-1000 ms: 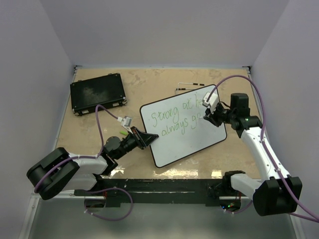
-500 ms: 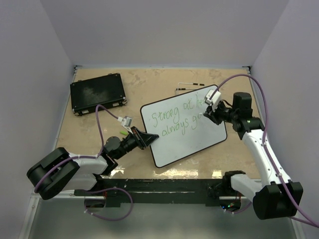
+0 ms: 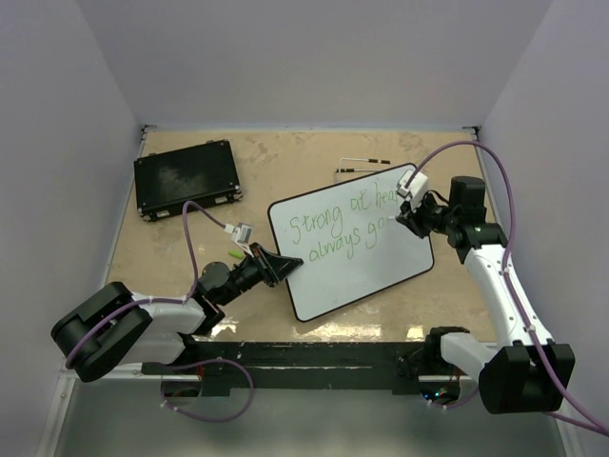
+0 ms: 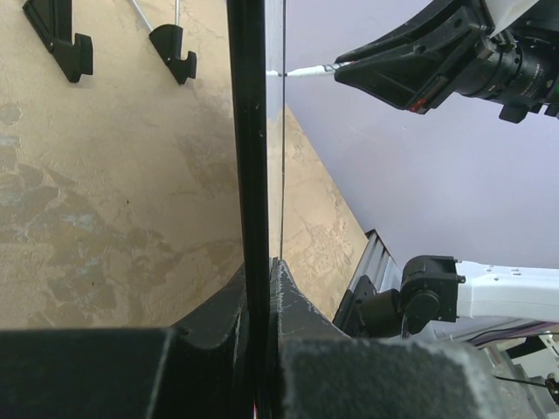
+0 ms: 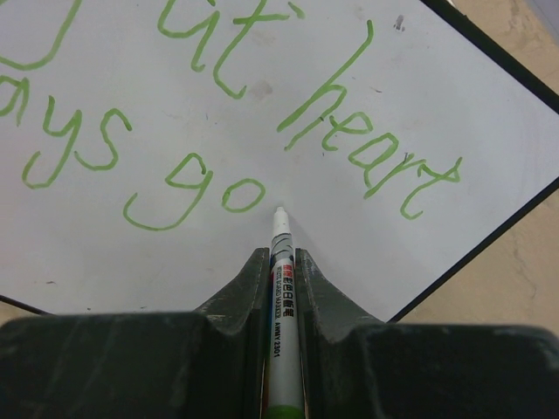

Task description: Write a sentence on the whiteboard

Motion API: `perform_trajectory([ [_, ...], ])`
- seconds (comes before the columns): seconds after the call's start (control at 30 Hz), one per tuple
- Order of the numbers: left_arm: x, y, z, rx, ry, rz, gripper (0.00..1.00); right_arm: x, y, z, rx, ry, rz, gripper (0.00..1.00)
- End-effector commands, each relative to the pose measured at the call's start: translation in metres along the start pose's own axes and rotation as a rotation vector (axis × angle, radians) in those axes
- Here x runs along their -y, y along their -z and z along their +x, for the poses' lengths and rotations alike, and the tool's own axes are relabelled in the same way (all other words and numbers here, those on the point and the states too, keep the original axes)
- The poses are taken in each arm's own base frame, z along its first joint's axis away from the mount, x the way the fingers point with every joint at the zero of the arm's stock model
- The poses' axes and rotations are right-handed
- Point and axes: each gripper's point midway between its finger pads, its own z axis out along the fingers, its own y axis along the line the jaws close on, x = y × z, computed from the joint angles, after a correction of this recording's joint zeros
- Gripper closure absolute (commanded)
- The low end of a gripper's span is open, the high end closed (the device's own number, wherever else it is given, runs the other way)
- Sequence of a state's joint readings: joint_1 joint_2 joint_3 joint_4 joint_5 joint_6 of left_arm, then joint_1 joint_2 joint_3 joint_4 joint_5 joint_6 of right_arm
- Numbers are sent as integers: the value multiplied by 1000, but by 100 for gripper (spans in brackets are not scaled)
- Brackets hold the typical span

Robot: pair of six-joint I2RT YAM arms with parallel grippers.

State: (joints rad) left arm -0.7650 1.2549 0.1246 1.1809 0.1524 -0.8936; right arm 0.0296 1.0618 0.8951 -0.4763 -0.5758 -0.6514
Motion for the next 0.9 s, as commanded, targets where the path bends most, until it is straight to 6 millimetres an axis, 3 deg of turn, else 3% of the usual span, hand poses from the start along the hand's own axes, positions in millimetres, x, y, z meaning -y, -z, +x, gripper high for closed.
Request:
perform_trajectory([
  [0.0, 28, -1, -17, 57, -89, 127, 100, -1, -2, -1, -2, 21, -32, 100],
  [0.2, 28, -2, -16, 54, -91, 128, 100, -2, -5, -5, 16, 8, -45, 100],
  [0.43, 28, -1, -16, 55, -88, 129, 100, 15, -1, -23, 70, -9, 45, 100],
  [0.67, 28, -1, -15, 53, -91, 129, 100, 25, 0, -7, 7, -29, 111, 100],
  [0.87, 27, -1, -15, 55, -91, 127, 100, 13, -1, 7, -47, -7, 52, 100],
])
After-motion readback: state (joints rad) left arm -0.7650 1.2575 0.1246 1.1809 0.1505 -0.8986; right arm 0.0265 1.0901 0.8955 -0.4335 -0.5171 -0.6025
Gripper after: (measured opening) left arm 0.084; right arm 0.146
